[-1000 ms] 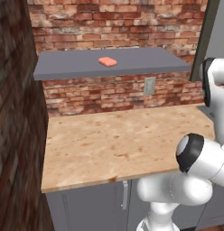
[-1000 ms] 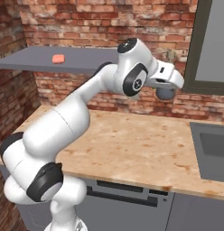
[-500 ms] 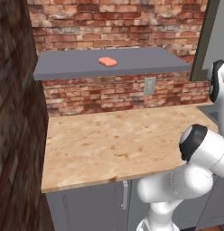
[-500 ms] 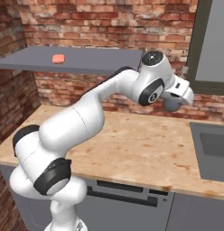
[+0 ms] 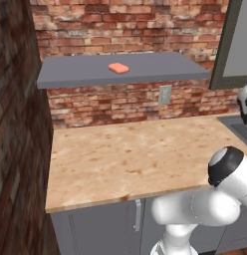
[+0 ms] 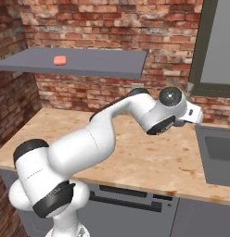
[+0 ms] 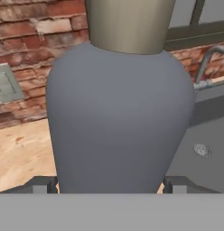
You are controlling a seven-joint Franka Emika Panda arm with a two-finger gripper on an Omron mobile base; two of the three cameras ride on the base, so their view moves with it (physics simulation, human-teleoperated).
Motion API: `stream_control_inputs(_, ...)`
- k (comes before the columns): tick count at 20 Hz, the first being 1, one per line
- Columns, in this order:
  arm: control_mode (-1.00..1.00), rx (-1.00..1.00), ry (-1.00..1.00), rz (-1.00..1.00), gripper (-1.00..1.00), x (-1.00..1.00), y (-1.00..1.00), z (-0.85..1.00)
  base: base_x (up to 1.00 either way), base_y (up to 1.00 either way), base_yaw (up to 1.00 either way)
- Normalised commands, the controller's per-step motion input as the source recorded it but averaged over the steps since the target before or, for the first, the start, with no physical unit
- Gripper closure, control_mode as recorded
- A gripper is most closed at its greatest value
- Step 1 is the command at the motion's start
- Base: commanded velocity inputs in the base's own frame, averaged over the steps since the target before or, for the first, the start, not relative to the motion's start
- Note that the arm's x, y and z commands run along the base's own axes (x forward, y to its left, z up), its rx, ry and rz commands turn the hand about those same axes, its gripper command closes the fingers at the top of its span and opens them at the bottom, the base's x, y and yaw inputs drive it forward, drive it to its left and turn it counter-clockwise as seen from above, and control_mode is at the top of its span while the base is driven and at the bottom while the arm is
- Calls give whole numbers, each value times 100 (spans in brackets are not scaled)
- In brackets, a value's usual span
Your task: Locate and retrieve the bar soap and soap dispenser from the cabinet. Place them next to the sink.
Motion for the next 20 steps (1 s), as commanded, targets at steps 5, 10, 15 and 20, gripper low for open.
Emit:
stream_control_inputs(5, -100, -4, -2, 29, 100, 59, -23, -55, 0, 0, 0)
stream_control_inputs(10, -100, -3, -1, 19, 100, 39, -42, -31, 0, 0, 0)
stream_control_inputs(15, -100, -6, -6, 12, 100, 17, -26, -34, 0, 0, 0)
stream_control_inputs(20, -100, -5, 2, 13, 100, 37, -18, -42, 0, 0, 0)
